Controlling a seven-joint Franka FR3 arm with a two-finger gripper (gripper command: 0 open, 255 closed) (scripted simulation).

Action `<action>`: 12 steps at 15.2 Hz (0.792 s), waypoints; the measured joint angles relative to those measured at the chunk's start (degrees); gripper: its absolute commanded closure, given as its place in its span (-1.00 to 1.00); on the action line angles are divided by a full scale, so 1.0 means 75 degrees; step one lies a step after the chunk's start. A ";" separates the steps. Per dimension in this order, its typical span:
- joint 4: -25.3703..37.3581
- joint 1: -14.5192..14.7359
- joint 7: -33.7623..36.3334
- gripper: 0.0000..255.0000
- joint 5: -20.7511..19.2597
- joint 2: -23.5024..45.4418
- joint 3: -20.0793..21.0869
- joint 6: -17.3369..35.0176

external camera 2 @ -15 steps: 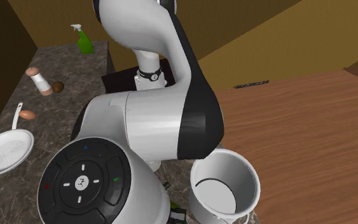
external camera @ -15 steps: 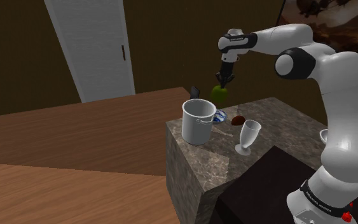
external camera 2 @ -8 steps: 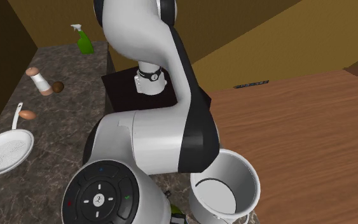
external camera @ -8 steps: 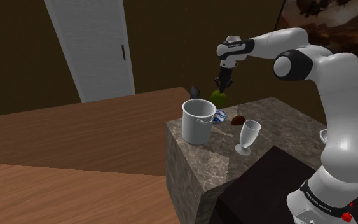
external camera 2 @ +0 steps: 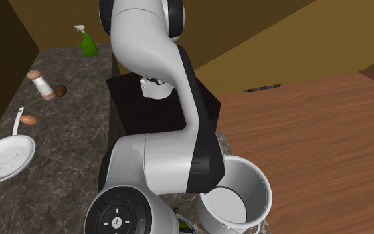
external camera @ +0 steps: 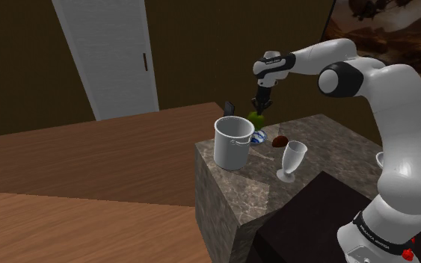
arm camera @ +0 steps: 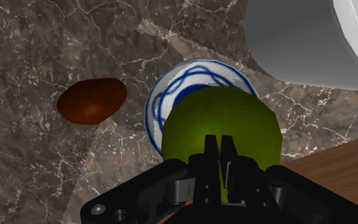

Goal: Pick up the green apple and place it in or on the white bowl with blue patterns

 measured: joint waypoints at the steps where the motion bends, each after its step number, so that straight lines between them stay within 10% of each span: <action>1: -0.0051 -0.0002 -0.0012 1.00 0.0004 0.0029 0.0002 0.0079; 12: -0.0266 -0.0001 -0.0074 1.00 0.0039 0.0425 0.0022 0.0688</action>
